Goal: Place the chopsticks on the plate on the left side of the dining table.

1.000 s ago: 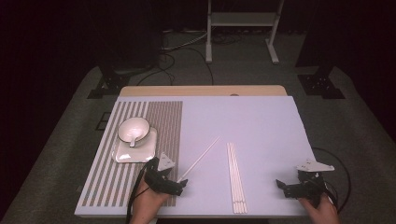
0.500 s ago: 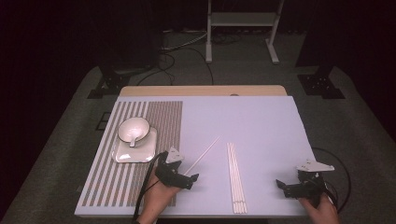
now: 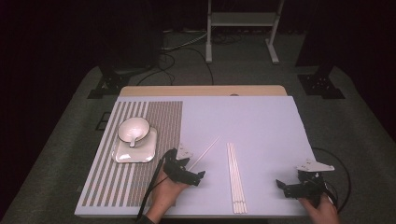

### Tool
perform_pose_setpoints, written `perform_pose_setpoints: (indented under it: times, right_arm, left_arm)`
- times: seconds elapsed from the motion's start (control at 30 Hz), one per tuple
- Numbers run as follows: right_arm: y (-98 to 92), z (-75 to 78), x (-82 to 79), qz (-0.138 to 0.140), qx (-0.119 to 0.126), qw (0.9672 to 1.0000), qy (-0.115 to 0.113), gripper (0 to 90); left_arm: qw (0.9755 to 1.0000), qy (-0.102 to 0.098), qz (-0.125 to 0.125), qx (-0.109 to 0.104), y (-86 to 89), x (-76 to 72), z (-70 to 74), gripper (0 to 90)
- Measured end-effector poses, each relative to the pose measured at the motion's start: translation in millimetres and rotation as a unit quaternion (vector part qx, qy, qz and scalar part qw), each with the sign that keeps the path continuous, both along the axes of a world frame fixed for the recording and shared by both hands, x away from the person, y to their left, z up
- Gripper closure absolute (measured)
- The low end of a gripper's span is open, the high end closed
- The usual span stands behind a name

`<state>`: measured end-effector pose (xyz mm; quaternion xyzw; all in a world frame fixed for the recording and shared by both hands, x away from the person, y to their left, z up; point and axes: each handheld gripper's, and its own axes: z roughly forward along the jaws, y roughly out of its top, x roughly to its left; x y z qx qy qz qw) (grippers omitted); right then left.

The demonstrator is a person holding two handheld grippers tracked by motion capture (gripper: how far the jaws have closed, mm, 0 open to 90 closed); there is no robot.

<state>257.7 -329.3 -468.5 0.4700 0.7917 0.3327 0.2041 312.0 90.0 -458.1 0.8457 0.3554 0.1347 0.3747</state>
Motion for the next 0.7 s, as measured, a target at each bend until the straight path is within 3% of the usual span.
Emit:
perform_pose_setpoints:
  times: [0.4, 0.7]
  right_arm:
    - [0.0, -0.1, 0.0, 0.0, 0.0, 1.0, 0.0, 0.0]
    - [0.1, -0.1, -0.1, 0.0, 0.0, 1.0, 0.0, 0.0]
  left_arm:
    - [0.9994, -0.013, 0.002, 0.032, -6.8, 0.6, -6.2, 0.0]
    - [0.9995, -0.011, 0.004, 0.029, -6.5, 1.0, -6.6, 0.0]
